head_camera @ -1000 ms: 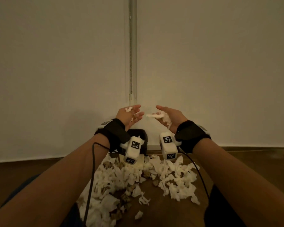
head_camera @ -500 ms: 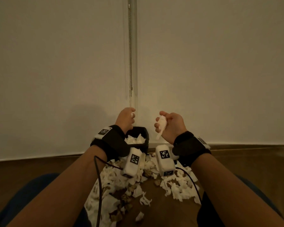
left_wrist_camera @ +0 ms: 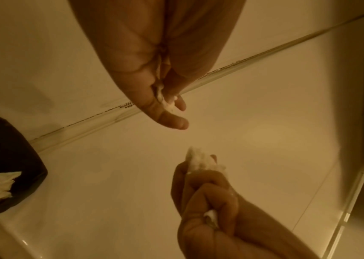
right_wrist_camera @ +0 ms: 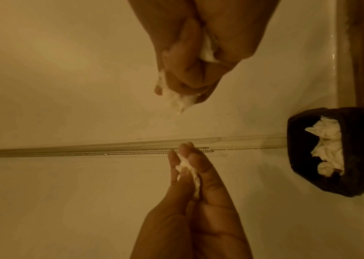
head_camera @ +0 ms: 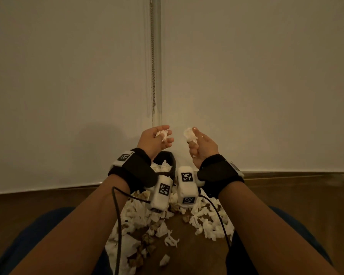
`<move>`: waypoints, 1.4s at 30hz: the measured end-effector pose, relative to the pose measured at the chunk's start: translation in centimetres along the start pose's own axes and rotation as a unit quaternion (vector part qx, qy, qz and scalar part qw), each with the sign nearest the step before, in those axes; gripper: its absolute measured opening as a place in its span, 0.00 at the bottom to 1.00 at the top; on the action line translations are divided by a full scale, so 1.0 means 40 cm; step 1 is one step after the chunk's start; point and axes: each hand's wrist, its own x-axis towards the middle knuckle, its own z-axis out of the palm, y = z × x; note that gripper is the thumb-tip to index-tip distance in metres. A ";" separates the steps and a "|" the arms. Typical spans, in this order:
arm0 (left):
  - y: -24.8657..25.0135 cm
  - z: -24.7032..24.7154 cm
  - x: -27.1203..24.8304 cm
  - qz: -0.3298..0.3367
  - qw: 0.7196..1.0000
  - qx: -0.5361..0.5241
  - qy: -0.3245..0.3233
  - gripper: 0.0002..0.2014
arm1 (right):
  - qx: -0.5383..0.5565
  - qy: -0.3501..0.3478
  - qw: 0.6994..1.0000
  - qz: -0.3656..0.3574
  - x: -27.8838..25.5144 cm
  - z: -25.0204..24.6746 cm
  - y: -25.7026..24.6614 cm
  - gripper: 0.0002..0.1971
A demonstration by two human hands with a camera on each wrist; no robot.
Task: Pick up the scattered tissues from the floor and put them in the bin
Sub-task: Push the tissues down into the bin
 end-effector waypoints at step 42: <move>-0.456 -0.188 0.357 -0.139 0.963 0.183 0.139 0.10 | -0.268 -0.030 0.958 0.094 0.468 -0.023 0.319 0.12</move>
